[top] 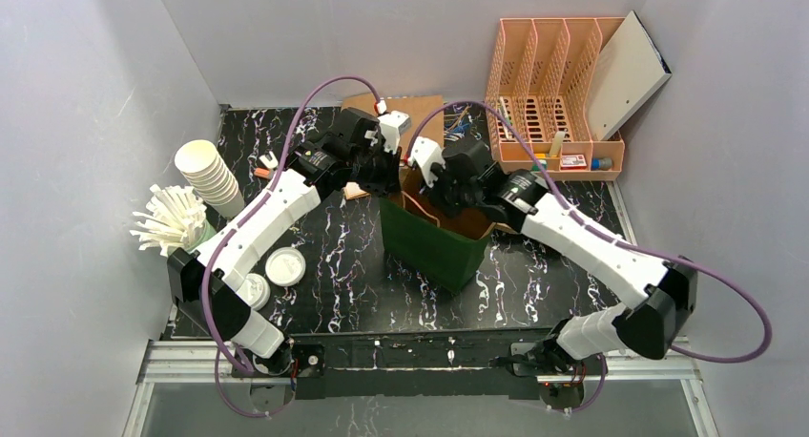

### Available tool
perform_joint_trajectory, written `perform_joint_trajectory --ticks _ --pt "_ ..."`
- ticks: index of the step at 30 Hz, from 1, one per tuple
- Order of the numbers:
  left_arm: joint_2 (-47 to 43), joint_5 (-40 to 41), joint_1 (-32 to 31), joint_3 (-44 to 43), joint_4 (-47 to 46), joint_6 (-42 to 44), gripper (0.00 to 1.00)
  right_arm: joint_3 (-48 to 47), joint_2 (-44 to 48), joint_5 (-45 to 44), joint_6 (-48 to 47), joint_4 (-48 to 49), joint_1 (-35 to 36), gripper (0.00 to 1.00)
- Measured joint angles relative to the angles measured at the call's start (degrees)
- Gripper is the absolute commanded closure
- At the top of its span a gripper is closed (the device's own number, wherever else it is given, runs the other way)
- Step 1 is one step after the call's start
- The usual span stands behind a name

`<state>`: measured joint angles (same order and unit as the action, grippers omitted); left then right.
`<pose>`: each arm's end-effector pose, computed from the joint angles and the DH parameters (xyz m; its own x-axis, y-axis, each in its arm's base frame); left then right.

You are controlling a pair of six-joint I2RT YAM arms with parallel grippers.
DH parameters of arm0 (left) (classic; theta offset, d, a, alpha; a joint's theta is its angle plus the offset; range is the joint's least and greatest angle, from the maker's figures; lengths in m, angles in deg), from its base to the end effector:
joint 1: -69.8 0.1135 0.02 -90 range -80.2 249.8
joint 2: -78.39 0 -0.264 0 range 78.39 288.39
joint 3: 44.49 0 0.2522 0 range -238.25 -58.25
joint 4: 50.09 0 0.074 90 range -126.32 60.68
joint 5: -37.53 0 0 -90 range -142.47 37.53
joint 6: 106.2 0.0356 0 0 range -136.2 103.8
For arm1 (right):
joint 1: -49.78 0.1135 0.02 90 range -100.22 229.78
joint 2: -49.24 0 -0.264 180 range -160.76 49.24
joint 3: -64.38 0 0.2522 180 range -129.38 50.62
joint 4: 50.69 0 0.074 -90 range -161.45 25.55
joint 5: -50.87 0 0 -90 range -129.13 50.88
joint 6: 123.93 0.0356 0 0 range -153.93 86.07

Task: Pack the takeout coffee
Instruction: Adjust the cup tray in the takeout bag, then move the takeout bag to the center of the board.

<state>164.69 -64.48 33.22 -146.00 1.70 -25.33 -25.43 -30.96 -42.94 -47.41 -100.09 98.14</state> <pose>0.2636 -0.2048 0.3783 -0.5863 0.2418 -0.7732 0.6321 0.7335 -0.2499 0.2063 0.2285 0.3457 -0.2476 -0.6285 -0.7373 -0.7913 0.5703 -0.2205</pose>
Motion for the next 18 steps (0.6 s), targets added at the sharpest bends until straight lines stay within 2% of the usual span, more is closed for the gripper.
perform_joint_trajectory --ticks 4,7,10,12,15,18 --pt "0.0 0.2 -0.1 0.0 0.2 0.1 1.0 -2.8 2.8 -0.3 -0.1 2.8 0.0 0.5" --pt "0.1 0.7 -0.3 -0.1 0.2 0.1 1.0 -3.8 4.0 -3.0 0.0 4.2 0.0 0.4" --pt "0.1 1.3 -0.4 -0.2 0.3 0.1 0.83 -5.3 4.3 -6.3 0.0 4.0 -0.2 0.3" --pt "0.1 1.9 -0.5 -0.5 0.5 0.1 0.73 -6.6 4.3 -7.8 0.1 3.2 -0.8 0.27" --pt "0.1 2.8 -0.5 -1.8 1.0 0.2 0.62 -8.3 4.2 -8.2 0.4 1.4 -2.4 0.23" --pt "0.1 4.2 -0.6 -4.0 1.5 0.5 0.55 -12.4 2.3 -7.4 1.7 -1.5 -5.0 0.23"
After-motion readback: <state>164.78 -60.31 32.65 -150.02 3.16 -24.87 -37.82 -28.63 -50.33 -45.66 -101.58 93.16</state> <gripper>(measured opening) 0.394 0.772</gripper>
